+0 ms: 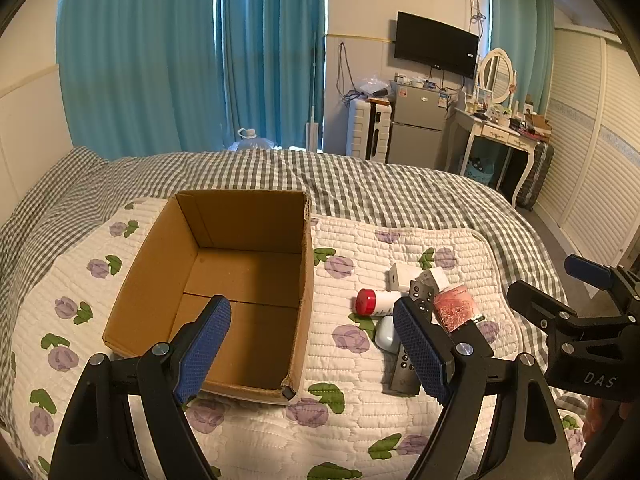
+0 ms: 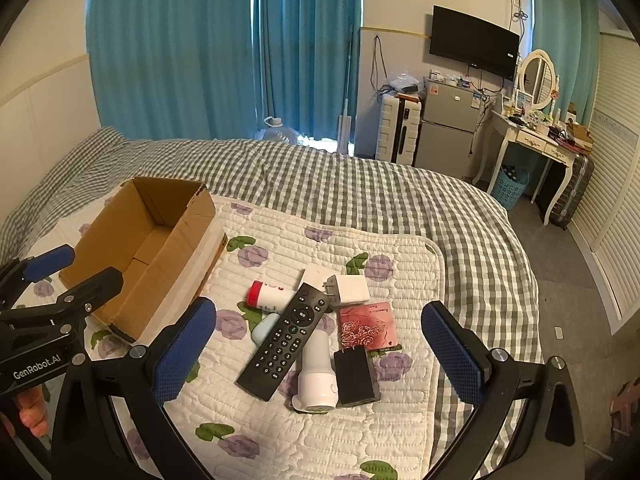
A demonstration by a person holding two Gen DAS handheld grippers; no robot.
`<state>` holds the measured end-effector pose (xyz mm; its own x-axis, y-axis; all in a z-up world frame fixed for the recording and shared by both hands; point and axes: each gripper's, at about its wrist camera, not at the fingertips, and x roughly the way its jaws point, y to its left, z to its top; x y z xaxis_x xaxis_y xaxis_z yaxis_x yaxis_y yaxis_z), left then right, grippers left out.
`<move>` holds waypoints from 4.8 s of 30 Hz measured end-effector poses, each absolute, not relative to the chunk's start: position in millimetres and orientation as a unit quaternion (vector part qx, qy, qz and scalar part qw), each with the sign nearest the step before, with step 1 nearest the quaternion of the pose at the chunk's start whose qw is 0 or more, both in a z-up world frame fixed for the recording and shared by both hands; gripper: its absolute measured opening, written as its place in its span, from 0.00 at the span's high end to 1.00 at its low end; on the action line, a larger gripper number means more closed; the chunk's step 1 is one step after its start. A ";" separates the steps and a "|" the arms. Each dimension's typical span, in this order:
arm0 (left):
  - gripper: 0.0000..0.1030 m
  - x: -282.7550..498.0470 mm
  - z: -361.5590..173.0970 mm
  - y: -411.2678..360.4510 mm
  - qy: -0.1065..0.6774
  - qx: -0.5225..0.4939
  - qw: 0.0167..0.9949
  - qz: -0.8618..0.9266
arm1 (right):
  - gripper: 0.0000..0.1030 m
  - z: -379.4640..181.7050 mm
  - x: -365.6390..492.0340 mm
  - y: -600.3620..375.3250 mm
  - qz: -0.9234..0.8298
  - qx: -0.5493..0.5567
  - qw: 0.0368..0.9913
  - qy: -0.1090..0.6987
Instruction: Organize rigid objects
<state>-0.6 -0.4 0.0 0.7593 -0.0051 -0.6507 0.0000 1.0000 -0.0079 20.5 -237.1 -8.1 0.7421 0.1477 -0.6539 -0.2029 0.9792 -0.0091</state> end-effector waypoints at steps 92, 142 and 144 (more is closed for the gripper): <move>0.19 54.6 -114.1 -101.5 0.465 0.053 0.882 -0.053 | 0.00 -85.2 72.7 -319.3 0.044 -0.073 0.889 0.450; 0.60 45.8 -138.2 -63.4 0.504 0.004 0.860 -0.078 | 0.56 -181.7 96.8 -253.5 0.178 -0.096 0.807 0.555; 0.60 42.5 -132.9 -62.8 0.500 0.002 0.862 -0.082 | 0.57 -175.0 94.9 -256.6 0.168 -0.099 0.813 0.548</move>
